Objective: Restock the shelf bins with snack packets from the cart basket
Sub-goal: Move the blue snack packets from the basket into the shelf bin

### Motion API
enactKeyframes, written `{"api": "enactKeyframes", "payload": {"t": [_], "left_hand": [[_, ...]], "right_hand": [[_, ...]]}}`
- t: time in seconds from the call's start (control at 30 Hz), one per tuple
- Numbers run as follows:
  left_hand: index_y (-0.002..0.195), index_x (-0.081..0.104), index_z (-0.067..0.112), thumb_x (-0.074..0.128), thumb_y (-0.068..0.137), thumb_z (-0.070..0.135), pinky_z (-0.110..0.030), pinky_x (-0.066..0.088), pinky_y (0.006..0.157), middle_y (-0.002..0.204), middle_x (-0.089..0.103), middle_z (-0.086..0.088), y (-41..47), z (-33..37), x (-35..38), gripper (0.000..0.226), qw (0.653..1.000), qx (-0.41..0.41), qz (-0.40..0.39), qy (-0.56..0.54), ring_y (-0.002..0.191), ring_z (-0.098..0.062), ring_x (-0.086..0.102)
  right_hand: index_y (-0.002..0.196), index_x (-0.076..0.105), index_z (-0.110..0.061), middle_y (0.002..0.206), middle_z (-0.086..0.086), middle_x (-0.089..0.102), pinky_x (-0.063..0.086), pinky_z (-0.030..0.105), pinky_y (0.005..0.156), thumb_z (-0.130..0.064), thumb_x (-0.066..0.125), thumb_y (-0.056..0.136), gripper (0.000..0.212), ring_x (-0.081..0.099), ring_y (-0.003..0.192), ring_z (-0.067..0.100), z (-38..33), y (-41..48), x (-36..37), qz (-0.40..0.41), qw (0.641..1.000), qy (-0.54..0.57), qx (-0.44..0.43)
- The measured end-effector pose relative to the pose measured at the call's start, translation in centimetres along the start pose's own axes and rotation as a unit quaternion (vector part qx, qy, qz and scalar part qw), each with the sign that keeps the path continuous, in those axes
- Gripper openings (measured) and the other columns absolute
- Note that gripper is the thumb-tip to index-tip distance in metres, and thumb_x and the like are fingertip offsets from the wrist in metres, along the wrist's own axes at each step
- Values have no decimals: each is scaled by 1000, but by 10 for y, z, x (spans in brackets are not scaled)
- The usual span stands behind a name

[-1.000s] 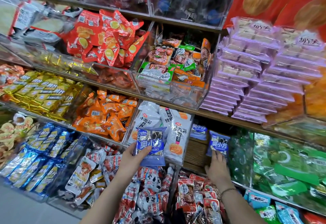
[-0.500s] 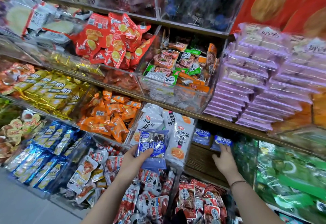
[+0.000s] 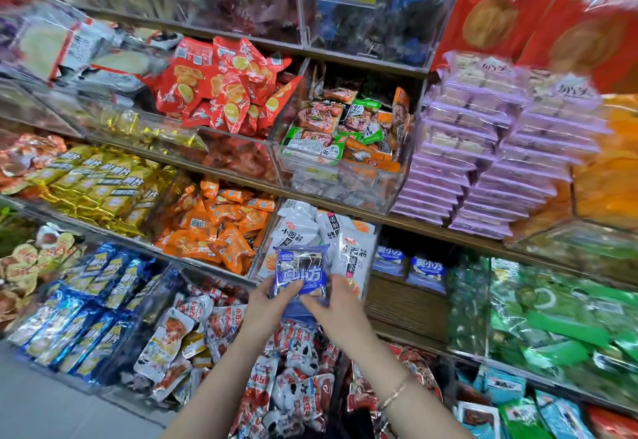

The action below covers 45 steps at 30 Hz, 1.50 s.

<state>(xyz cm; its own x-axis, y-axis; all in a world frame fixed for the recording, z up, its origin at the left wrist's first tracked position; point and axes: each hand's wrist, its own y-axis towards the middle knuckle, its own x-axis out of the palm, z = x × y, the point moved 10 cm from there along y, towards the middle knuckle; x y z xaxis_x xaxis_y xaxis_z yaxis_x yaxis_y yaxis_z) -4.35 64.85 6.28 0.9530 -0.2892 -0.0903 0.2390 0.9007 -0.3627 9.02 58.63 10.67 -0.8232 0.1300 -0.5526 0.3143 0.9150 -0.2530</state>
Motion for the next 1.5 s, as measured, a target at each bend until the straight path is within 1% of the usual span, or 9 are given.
{"api": "enactKeyframes", "payload": {"t": [0.17, 0.27, 0.33, 0.6, 0.73, 0.97, 1.13, 1.3, 1.5], "left_hand": [[109, 66, 21, 74, 81, 32, -18, 52, 80, 112, 69, 5, 1, -1, -1, 31, 1000, -1, -17, -13, 99, -10, 67], [92, 60, 33, 73, 80, 33, -1, 43, 61, 88, 67, 27, 0, -3, -1, 17, 1000, -4, -17, -15, 74, 17, 62], [89, 53, 35, 70, 84, 33, -2, 39, 57, 78, 59, 35, 0, -2, 0, 18, 1000, -5, -17, -14, 63, 24, 55], [96, 53, 28, 66, 89, 24, -2, 43, 50, 86, 66, 16, 3, -7, 0, 15, 999, -6, -8, -44, 62, 15, 62], [83, 49, 34, 63, 90, 15, 3, 37, 44, 52, 57, 35, 2, 0, 5, 25, 998, 16, -24, -49, 52, 24, 53], [86, 53, 38, 63, 90, 18, 2, 40, 47, 67, 69, 25, 1, 1, 2, 22, 999, 24, -19, -39, 60, 15, 62], [97, 63, 30, 64, 90, 21, -16, 53, 66, 82, 74, 15, 3, -1, 0, 12, 999, 27, -16, -27, 74, 1, 70], [91, 57, 38, 64, 90, 22, -6, 47, 57, 72, 70, 28, -2, 3, 0, 17, 999, 20, -26, -29, 68, 11, 66], [103, 61, 30, 64, 90, 25, -6, 49, 62, 95, 75, 8, -5, 3, 1, 14, 999, 5, -29, -26, 79, 0, 70]], "right_hand": [[98, 42, -30, 84, -20, 49, 39, 9, 61, -34, 64, 87, 25, 52, 75, -6, 14, 5, 7, -2, 992, 116, 41], [94, 41, -29, 80, -13, 45, 51, 30, 61, -30, 58, 92, 17, 60, 67, 9, 25, 1, 2, 17, 985, 163, 54], [108, 39, -31, 87, -16, 48, 49, 20, 50, -25, 57, 93, 24, 59, 50, 5, 38, -4, -12, 56, 971, 222, 73], [145, 32, -15, 94, -2, 60, 44, 23, 58, -26, 55, 94, 57, 53, 62, 12, 135, -24, -87, 260, 892, 327, 174], [147, 27, -14, 84, 3, 55, 40, 28, 58, -24, 53, 95, 59, 50, 66, 15, 192, -29, -75, 253, 870, 338, 254], [141, 36, -5, 75, 16, 58, 31, 30, 53, -18, 44, 99, 44, 40, 55, 17, 234, -19, -46, 152, 923, 180, 305], [144, 37, -9, 148, 12, 35, 34, 37, 105, -31, 38, 101, 48, 36, 135, 31, 218, -4, -49, 86, 967, -1, 241], [133, 47, -3, 111, 18, 65, 45, 30, 66, -20, 44, 99, 38, 62, 79, 26, 213, 8, -52, 102, 963, -31, 249], [130, 49, -5, 113, 18, 65, 47, 33, 73, -19, 47, 98, 35, 62, 88, 29, 219, 13, -56, 134, 954, -14, 269]]}}
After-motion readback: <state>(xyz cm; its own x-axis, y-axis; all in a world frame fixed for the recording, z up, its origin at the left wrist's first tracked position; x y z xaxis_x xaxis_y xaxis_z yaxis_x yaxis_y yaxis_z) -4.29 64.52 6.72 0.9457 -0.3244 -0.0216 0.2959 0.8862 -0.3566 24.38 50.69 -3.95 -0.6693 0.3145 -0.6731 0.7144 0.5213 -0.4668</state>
